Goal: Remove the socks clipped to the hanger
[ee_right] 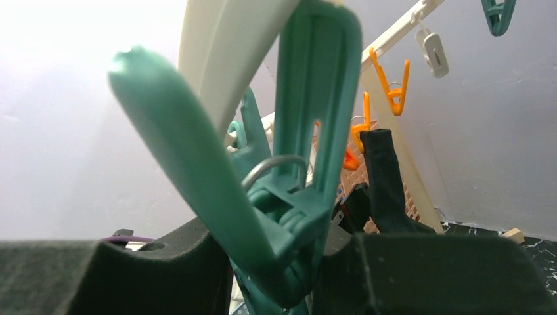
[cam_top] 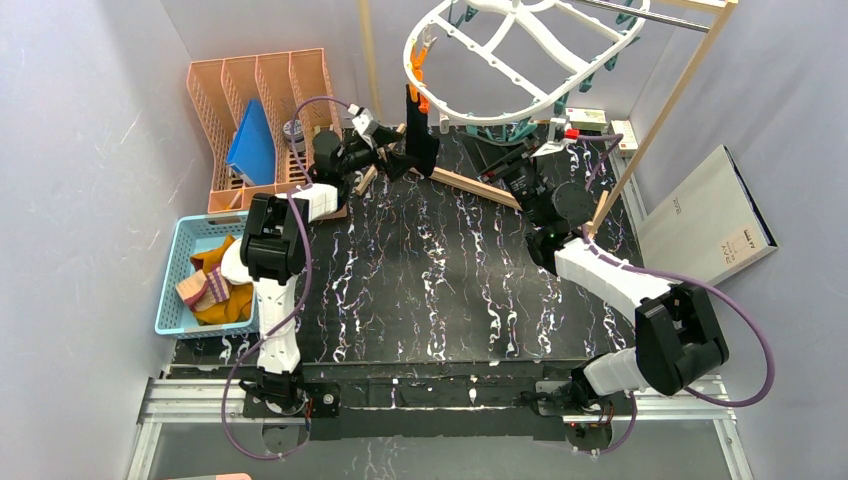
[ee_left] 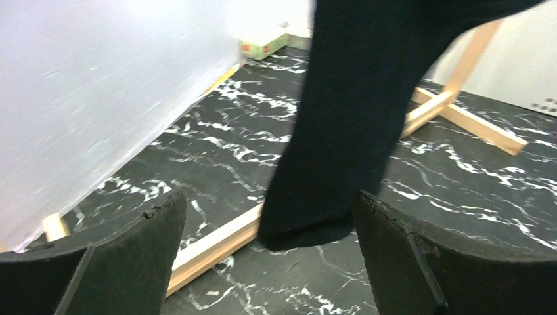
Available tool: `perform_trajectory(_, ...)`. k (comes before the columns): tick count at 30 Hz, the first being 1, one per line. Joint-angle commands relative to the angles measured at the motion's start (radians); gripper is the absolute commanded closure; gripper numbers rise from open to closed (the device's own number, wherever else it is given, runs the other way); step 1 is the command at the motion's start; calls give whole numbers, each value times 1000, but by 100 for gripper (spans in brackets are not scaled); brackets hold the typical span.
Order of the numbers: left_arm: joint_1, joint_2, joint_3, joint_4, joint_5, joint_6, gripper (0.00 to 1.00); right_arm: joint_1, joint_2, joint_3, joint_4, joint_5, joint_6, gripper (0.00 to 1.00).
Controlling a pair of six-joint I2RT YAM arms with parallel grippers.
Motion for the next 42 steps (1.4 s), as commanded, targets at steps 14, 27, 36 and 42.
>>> perform_trajectory(14,-51,15,150,38,302,-175,59,-11,20,50,7,24,-19,72)
perform_trajectory(27,-50,-17,-7,40,266,-139,60,-11,4,46,-1,24,-22,72)
perform_trajectory(36,-51,-22,2,56,234,-138,100,-11,1,39,-1,21,-16,72)
perform_trajectory(42,-51,-84,-90,70,204,-137,100,-12,-7,44,-30,24,-5,54)
